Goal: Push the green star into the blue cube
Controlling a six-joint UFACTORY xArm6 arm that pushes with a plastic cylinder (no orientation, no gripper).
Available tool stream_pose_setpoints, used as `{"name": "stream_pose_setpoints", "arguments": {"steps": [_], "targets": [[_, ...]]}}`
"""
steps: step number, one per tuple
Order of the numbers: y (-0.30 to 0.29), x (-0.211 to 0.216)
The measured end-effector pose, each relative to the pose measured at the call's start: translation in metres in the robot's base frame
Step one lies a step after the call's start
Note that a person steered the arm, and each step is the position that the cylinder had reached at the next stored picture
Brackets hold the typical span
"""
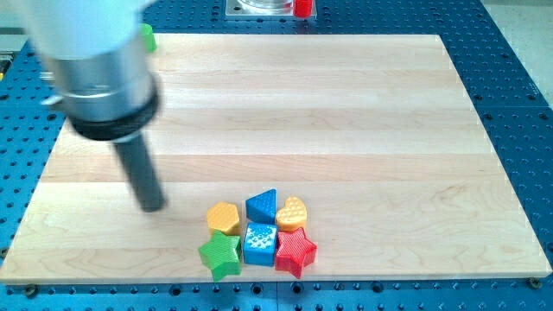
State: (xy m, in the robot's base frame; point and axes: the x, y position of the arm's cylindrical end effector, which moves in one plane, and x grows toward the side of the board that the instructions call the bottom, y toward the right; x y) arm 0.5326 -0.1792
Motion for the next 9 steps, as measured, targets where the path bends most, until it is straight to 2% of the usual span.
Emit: {"name": "stream_pose_setpoints", "arguments": {"steps": [1, 2, 3, 7, 9], "targets": [[-0.075, 0.036], [-0.080, 0.085], [-0.076, 0.086], [-0.006, 0.085], [0.048, 0.086]]}}
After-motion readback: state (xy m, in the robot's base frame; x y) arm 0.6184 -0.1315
